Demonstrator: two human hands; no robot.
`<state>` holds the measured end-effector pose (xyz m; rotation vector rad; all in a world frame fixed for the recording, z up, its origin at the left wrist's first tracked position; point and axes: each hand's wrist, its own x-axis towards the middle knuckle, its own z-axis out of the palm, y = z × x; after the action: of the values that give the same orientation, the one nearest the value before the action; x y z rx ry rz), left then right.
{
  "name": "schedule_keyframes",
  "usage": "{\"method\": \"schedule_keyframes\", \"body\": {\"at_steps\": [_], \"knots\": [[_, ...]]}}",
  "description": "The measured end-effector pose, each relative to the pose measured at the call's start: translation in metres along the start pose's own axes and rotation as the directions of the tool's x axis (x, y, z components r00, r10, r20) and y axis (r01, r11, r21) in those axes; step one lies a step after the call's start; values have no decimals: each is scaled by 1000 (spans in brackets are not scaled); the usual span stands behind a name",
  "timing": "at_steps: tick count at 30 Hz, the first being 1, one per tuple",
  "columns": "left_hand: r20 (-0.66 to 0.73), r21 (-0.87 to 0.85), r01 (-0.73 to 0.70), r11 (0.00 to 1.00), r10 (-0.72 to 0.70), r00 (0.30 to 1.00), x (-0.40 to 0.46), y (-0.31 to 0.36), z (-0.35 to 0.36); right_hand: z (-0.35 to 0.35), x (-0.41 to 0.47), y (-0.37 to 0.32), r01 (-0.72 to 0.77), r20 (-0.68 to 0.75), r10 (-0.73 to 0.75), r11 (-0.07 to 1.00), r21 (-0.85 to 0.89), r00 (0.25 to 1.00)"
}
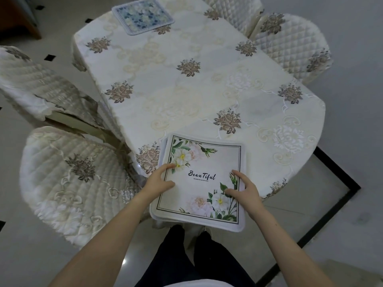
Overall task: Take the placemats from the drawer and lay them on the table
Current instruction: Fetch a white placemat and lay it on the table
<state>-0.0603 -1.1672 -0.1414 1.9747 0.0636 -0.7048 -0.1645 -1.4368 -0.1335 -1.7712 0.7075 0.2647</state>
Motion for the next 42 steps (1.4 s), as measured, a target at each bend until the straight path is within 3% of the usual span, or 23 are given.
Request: {"method": "schedule_keyframes", "body": {"at_steps": [13,23,33,42], "knots": [[-82,-153,-62,986,50,995,-12,18,-10,-11,-3,-27,131,-54,-130,991,21,990],[-262,-363,-174,915,79,962,-62,56,-37,-39,-30,-96,260,-5,-263,950,172,965],[-577,-412,-299,861,8,817,-150,57,-83,7,-33,-165,414,264,-431,902,120,863],[-736,-465,-389,795,-104,669,-243,5,-138,94,-84,-213,495,481,-492,859,132,726]]}}
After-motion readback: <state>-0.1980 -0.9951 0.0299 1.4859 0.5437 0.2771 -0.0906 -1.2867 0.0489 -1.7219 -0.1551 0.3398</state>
